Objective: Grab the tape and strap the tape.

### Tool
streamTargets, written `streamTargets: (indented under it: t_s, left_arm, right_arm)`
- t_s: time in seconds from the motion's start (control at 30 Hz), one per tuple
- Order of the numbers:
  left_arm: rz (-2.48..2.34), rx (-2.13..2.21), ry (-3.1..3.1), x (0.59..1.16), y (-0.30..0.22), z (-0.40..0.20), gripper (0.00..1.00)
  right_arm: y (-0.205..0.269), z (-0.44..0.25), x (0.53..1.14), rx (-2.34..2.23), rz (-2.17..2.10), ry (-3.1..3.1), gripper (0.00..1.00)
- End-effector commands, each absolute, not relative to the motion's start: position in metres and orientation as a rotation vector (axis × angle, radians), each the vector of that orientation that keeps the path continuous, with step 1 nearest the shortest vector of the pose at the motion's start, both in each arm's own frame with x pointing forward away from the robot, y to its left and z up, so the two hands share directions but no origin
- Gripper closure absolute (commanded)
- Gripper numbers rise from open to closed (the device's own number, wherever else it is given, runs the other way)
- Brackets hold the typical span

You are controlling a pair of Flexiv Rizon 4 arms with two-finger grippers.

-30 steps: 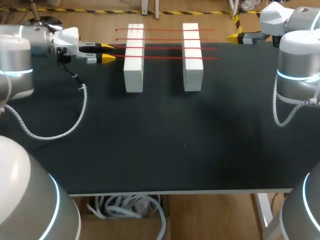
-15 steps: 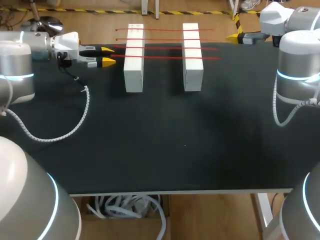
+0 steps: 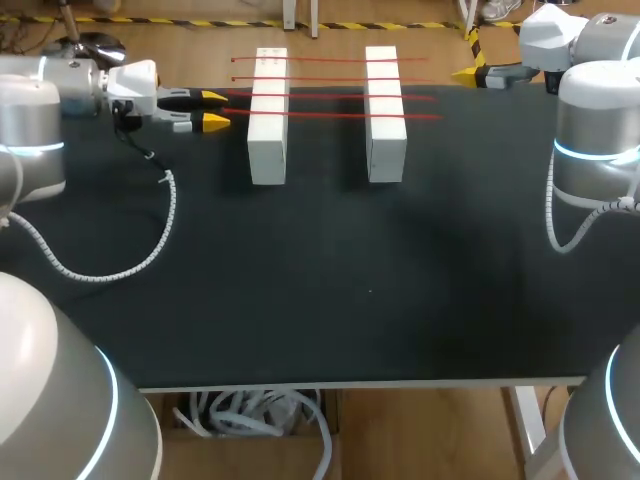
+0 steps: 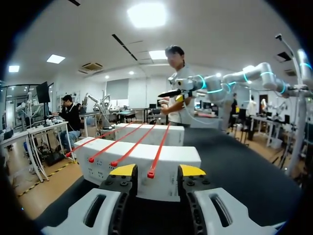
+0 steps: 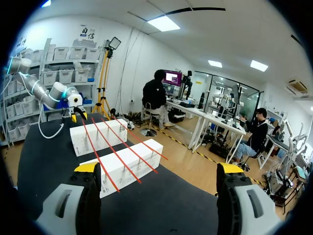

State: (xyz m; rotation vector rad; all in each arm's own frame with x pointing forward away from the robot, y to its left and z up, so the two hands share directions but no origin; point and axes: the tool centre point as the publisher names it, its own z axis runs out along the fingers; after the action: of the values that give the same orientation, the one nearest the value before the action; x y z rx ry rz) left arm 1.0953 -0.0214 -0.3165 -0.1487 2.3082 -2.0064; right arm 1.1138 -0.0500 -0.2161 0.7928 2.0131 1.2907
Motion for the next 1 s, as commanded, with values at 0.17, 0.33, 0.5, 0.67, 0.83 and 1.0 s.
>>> streamTargets:
  t_s: [0.17, 0.33, 0.5, 0.67, 0.83, 1.0]
  left_arm:
    - [-2.013, -0.141, 2.316, 1.0983, -0.0201, -0.3176, 0.89]
    - [-2.014, -0.146, 2.312, 1.0992, -0.0202, -0.3178, 0.82]
    - [-2.015, -0.150, 2.309, 1.0996, -0.0209, -0.3180, 0.77]
    - [-2.031, -0.156, 2.298, 1.0982, -0.0234, -0.3185, 0.83]
    - [-2.036, -0.159, 2.290, 1.0983, -0.0242, -0.3187, 0.89]
    - [-2.038, -0.171, 2.283, 1.0985, -0.0238, -0.3192, 0.83]
  right_arm:
    - [-0.0500, -0.2161, 1.1138, 0.793, 1.291, 2.013, 0.00]
    - [-0.0500, -0.2161, 1.1138, 0.793, 1.291, 2.013, 0.00]
    - [-0.0500, -0.2161, 1.1138, 0.793, 1.291, 2.013, 0.00]
    - [-0.0500, -0.2161, 1.1138, 0.793, 1.291, 2.013, 0.00]
    - [-0.0500, -0.2161, 1.1138, 0.793, 1.291, 2.013, 0.00]
    - [-0.0500, -0.2161, 1.1138, 0.793, 1.291, 2.013, 0.00]
